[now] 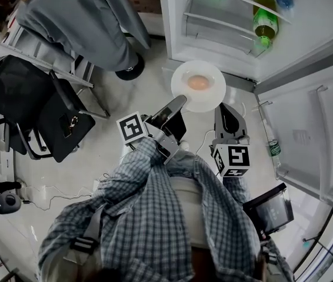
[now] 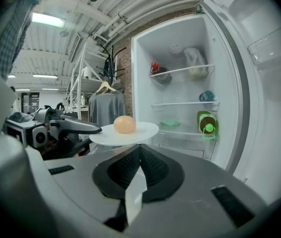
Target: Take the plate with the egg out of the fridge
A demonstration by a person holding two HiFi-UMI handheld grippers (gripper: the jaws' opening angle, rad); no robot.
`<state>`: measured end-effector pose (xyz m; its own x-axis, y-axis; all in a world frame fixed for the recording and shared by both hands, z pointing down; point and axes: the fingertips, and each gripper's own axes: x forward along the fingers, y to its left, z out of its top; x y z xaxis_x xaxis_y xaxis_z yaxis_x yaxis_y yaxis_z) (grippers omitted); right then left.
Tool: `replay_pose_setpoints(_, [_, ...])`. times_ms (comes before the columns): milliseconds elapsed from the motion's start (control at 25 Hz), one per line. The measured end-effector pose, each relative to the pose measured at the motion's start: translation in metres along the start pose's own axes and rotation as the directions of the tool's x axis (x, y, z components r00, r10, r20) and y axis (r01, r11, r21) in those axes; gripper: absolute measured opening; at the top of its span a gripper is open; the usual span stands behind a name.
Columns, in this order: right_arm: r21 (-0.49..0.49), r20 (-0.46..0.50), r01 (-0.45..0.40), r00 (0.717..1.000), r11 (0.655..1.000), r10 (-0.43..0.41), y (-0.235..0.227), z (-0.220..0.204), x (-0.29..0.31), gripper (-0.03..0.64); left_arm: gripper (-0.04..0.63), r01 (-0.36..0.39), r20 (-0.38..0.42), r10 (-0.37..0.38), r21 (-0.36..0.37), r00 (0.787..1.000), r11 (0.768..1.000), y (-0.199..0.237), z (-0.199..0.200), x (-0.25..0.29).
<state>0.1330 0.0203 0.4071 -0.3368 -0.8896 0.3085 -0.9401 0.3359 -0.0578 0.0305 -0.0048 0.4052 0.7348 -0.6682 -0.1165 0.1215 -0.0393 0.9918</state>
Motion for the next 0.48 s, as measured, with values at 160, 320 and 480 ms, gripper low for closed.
replay_pose_setpoints(160, [-0.014, 0.015, 0.014, 1.000, 1.000, -0.014, 0.006, 0.000, -0.002, 0.006, 0.046, 0.023, -0.015, -0.023, -0.018, 1.000, 1.000, -0.006, 0.002, -0.001])
replay_pose_setpoints(320, [-0.003, 0.023, 0.008, 1.000, 1.000, -0.008, 0.015, 0.005, 0.001, 0.006, 0.046, 0.033, -0.016, -0.033, -0.028, 0.999, 0.999, -0.009, 0.008, -0.003])
replay_pose_setpoints(480, [-0.005, 0.021, 0.013, 1.000, 1.000, -0.013, 0.019, 0.006, 0.005, 0.006, 0.046, 0.037, -0.023, -0.038, -0.020, 0.999, 0.999, -0.012, 0.014, -0.005])
